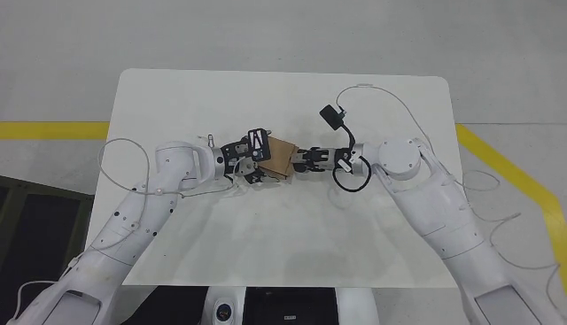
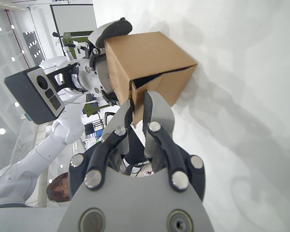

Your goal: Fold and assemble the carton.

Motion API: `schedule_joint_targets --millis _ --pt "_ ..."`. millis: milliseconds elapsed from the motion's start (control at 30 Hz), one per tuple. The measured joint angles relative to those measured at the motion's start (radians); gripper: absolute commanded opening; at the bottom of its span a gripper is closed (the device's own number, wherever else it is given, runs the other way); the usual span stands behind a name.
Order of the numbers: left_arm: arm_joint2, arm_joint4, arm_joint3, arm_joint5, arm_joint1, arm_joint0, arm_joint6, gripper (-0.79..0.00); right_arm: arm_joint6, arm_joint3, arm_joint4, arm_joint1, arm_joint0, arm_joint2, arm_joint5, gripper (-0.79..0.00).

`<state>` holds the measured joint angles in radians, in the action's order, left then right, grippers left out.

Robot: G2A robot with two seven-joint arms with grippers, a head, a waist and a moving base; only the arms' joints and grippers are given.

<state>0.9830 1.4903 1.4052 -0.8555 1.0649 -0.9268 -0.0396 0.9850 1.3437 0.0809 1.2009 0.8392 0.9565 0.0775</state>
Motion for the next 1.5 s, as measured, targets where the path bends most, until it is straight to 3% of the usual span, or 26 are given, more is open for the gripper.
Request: schedule_joint_targets --millis 300,533,767,1500 --pt "-0.002 0.0 0.0 -0.003 0.001 0.001 -0.005 0.0 0.001 -0.009 0.001 0.003 -0.007 -0.005 -0.034 -0.628" --pt "-0.001 0.0 -0.002 -0.001 0.002 0.002 -0.009 0.0 0.016 0.038 -0.011 -0.014 0.035 0.04 -0.037 -0.625" --pt "-0.002 0.004 -0.002 0.001 0.003 0.002 -0.006 0.0 0.022 0.086 -0.026 -0.028 0.074 0.073 -0.028 -0.785" --pt "-0.005 0.007 -0.004 0.001 0.005 0.004 -0.007 0.0 0.02 0.019 -0.016 -0.005 0.018 -0.008 -0.021 -0.785"
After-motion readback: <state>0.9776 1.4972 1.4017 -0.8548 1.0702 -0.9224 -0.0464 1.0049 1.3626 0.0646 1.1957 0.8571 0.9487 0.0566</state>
